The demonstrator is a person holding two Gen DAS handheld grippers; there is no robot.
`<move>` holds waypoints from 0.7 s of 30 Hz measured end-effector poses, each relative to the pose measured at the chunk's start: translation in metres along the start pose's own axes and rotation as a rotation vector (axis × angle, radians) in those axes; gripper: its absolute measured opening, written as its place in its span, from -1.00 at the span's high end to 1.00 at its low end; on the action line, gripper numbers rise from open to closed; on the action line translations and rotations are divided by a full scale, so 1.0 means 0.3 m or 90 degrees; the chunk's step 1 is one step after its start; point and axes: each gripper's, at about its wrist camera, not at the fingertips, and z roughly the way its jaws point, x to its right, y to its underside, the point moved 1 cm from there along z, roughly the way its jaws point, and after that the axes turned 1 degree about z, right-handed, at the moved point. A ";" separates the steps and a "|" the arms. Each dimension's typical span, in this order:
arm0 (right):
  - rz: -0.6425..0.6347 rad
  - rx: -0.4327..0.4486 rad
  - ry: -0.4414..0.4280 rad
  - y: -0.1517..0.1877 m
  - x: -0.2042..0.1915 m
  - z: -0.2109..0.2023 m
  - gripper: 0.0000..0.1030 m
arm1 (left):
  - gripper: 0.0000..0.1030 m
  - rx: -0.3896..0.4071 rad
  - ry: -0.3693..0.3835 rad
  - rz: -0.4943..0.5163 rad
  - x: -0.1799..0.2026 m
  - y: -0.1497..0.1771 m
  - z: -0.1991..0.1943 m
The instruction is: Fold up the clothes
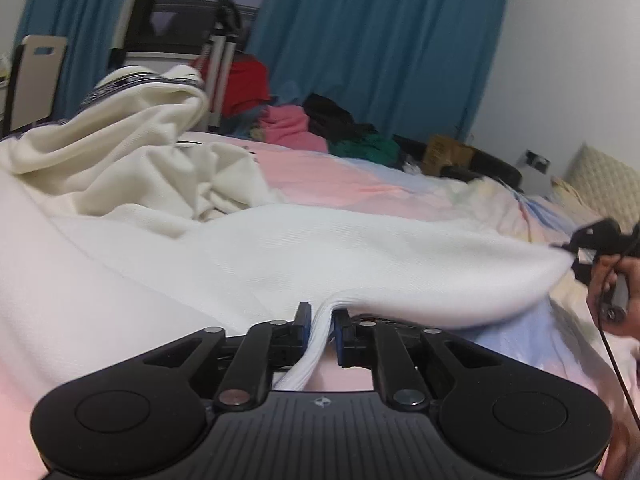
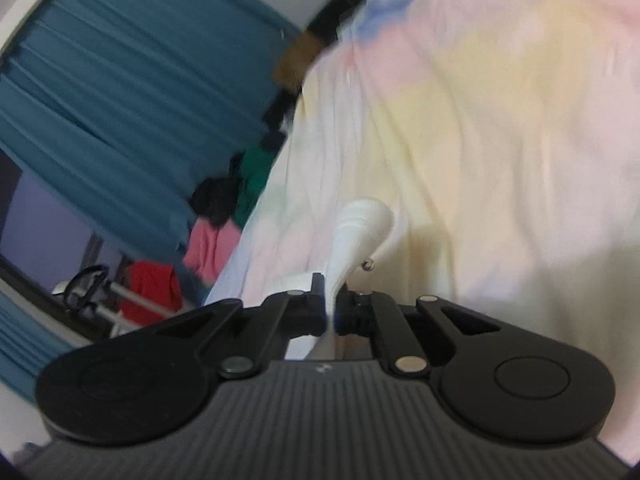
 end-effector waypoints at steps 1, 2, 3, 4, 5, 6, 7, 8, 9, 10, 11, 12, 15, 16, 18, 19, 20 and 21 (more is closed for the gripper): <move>-0.004 -0.009 0.021 0.004 0.015 0.007 0.88 | 0.65 -0.005 0.006 0.005 0.008 -0.005 -0.006; -0.011 -0.021 0.046 0.011 0.033 0.020 0.88 | 0.60 -0.009 0.012 0.010 0.016 -0.009 -0.011; -0.021 -0.032 0.073 0.019 0.049 0.031 0.88 | 0.55 -0.015 0.017 0.009 0.018 -0.015 -0.020; -0.028 -0.038 0.090 0.024 0.059 0.038 0.88 | 0.49 -0.022 0.020 0.003 0.017 -0.021 -0.031; -0.031 -0.039 0.095 0.026 0.063 0.040 0.88 | 0.36 -0.026 0.022 -0.015 0.008 -0.025 -0.049; -0.034 -0.038 0.095 0.027 0.061 0.040 0.88 | 0.19 -0.030 0.023 -0.041 -0.005 -0.029 -0.071; -0.041 -0.035 0.095 0.028 0.052 0.041 0.88 | 0.10 -0.033 0.024 -0.066 -0.018 -0.034 -0.092; -0.050 -0.031 0.096 0.030 0.038 0.045 0.88 | -0.08 -0.028 0.024 -0.100 -0.042 -0.037 -0.121; -0.060 -0.027 0.097 0.033 0.025 0.049 0.88 | -0.22 -0.017 0.022 -0.139 -0.071 -0.040 -0.155; -0.068 -0.024 0.098 0.036 0.014 0.052 0.88 | -0.28 -0.007 0.021 -0.178 -0.100 -0.043 -0.189; -0.072 -0.023 0.101 0.036 0.008 0.054 0.88 | -0.42 0.002 0.007 -0.221 -0.139 -0.047 -0.219; -0.070 -0.022 0.102 0.033 0.007 0.056 0.88 | -0.48 0.010 -0.019 -0.272 -0.191 -0.047 -0.246; -0.052 -0.022 0.102 0.024 0.008 0.056 0.88 | -0.36 0.035 -0.084 -0.485 -0.382 -0.001 -0.291; -0.045 -0.022 0.102 0.020 0.007 0.058 0.88 | -0.35 0.045 -0.104 -0.563 -0.444 0.028 -0.307; -0.032 -0.023 0.102 0.016 0.011 0.062 0.88 | -0.35 0.066 -0.143 -0.701 -0.547 0.092 -0.340; -0.027 -0.022 0.102 0.018 0.014 0.057 0.88 | -0.35 0.075 -0.166 -0.744 -0.579 0.117 -0.357; -0.025 -0.022 0.103 0.021 0.016 0.050 0.88 | -0.32 0.088 -0.185 -0.782 -0.603 0.141 -0.374; -0.022 -0.021 0.104 0.022 0.015 0.051 0.88 | -0.26 0.103 -0.192 -0.816 -0.617 0.162 -0.390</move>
